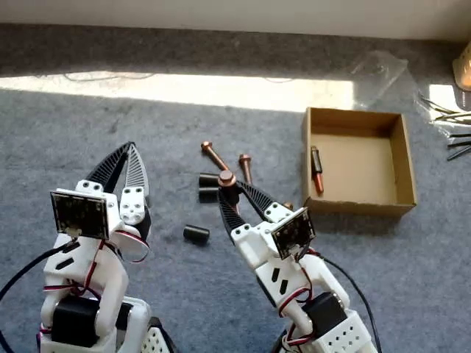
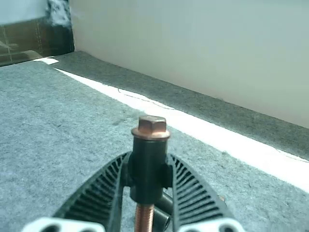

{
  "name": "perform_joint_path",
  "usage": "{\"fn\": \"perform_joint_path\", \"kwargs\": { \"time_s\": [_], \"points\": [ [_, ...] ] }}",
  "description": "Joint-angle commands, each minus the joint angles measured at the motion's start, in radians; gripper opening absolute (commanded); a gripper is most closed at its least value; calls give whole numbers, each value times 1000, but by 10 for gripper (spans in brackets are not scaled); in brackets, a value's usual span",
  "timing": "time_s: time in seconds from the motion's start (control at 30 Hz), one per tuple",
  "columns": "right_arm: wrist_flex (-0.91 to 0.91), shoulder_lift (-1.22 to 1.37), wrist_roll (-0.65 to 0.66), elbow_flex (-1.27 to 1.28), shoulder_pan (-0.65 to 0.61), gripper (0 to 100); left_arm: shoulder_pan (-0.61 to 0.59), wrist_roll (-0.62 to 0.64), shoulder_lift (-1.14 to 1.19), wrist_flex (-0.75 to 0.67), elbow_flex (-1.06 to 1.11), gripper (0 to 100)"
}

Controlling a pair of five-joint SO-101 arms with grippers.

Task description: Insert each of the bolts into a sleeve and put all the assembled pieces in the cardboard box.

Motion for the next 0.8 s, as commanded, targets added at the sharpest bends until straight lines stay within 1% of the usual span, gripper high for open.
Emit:
{"fn": "perform_joint_path", "kwargs": {
  "time_s": [0.0, 0.1, 0.27, 0.4, 0.57, 0.77],
  "points": [
    [1, -13, 9, 110, -5, 5, -65, -6, -7, 48, -44, 6],
    [1, -12, 9, 110, -5, 5, -101, -6, -24, 60, -39, 6],
    [2, -7, 9, 110, -5, 5, -117, -8, -168, 132, -31, 6],
    [39, -15, 9, 110, -7, 5, -117, -8, -142, 132, 13, 6],
    [44, -15, 9, 110, -7, 5, -117, -8, -140, 137, 70, 6],
    [44, -15, 9, 110, -5, 5, -113, -5, -140, 135, 249, 7]
  ]
}}
